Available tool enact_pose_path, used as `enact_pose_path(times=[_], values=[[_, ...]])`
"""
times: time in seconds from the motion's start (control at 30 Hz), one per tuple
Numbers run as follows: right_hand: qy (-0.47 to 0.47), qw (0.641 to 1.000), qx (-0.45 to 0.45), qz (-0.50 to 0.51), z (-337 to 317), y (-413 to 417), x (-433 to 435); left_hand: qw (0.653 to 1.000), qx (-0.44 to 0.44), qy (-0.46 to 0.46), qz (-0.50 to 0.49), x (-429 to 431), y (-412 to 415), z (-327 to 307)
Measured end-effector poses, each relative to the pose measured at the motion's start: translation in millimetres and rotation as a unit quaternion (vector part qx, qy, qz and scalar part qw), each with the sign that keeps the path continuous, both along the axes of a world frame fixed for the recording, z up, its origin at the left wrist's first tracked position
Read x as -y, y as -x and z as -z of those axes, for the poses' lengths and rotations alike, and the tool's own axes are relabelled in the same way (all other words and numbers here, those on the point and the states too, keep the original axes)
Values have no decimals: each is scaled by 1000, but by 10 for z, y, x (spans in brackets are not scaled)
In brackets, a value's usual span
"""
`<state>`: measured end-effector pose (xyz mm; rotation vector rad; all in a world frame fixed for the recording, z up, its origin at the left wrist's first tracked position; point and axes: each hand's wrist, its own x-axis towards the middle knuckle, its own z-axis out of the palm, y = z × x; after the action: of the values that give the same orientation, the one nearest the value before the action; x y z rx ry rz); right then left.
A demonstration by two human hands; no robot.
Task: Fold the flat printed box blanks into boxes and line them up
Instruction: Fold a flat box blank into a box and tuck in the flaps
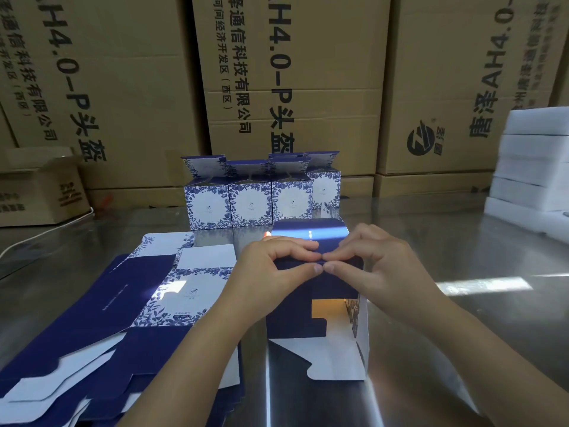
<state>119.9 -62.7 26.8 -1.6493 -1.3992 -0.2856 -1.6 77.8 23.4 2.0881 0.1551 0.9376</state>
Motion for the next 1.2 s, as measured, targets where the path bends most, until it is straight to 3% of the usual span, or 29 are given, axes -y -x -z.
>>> enact_pose_path(times=[0.3, 0.67, 0.9, 1.2], values=[[27, 997, -75, -23, -61, -27, 38, 1000, 23, -11, -11, 32, -20, 49], [44, 998, -30, -15, -67, -20, 48, 999, 32, -30, -13, 25, -37, 51], [56, 992, -111, -34, -149, -117, 137, 998, 40, -52, -15, 34, -43, 56], [18, 998, -58, -10, -56, -91, 63, 996, 38, -67, -41, 35, -59, 58]])
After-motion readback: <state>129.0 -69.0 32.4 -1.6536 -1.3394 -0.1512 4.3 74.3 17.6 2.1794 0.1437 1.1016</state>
